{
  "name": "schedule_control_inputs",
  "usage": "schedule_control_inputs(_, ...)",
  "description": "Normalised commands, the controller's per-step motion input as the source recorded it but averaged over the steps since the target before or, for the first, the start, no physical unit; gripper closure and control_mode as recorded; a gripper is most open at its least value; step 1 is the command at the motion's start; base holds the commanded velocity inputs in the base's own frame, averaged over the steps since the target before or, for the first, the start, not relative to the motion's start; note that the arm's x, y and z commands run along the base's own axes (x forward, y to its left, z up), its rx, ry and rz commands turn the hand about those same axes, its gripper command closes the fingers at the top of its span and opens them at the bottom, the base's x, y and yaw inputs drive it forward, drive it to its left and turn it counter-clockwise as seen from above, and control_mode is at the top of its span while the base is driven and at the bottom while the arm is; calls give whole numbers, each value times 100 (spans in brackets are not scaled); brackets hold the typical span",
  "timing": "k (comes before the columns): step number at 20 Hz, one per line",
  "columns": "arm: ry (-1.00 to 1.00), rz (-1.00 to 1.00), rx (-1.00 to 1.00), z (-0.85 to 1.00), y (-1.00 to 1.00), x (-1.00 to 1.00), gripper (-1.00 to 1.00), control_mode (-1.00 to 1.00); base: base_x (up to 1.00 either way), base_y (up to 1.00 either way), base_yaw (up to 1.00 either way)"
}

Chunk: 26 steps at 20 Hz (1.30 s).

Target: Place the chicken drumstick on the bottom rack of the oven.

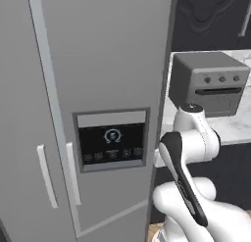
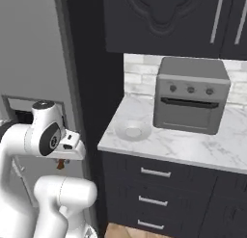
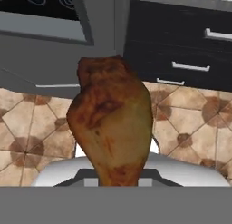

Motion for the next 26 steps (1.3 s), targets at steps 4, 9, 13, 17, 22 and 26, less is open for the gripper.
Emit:
schedule_control_inputs(4, 0, 0, 0, 0, 0, 0, 100, 100, -3, 88, 55)
schedule_control_inputs(9, 0, 0, 0, 0, 0, 0, 100, 100, -2, 88, 38)
schedule_control_inputs(13, 0, 0, 0, 0, 0, 0, 100, 100, 17, 84, 3)
schedule_control_inputs(17, 0, 0, 0, 0, 0, 0, 100, 100, 18, 69, 3)
schedule_control_inputs(22, 0, 0, 0, 0, 0, 0, 100, 100, 49, 39, 2)
schedule_control_inputs(26, 0, 0, 0, 0, 0, 0, 100, 100, 54, 27, 0)
